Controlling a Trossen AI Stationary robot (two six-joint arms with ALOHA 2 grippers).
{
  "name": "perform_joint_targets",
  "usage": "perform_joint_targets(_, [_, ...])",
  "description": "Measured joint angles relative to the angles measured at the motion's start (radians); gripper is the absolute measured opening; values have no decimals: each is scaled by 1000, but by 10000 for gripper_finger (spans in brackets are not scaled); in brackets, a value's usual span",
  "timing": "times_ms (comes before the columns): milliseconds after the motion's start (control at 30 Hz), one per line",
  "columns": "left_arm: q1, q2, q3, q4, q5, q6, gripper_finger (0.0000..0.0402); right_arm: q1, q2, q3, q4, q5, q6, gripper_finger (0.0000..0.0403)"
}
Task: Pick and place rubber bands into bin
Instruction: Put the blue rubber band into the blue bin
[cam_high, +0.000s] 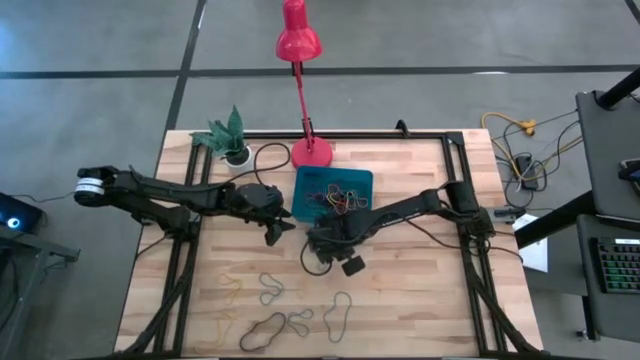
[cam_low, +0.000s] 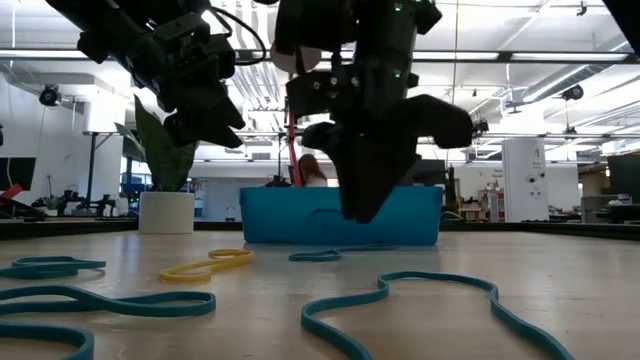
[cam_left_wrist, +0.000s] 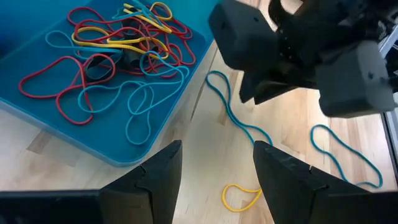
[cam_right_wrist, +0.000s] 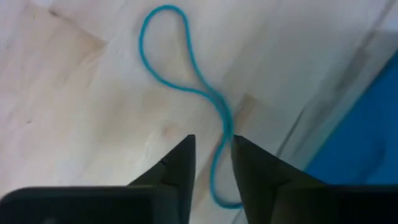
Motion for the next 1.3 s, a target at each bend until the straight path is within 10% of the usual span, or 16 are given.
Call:
perform_joint_targets(367, [0,0,0,-2,0,-6,183,-35,71,3,22,-26,-55,128])
perform_joint_targets(1300, [0,0,0,-8,0,2,183,-51,68,-2,-29,-132,23,8])
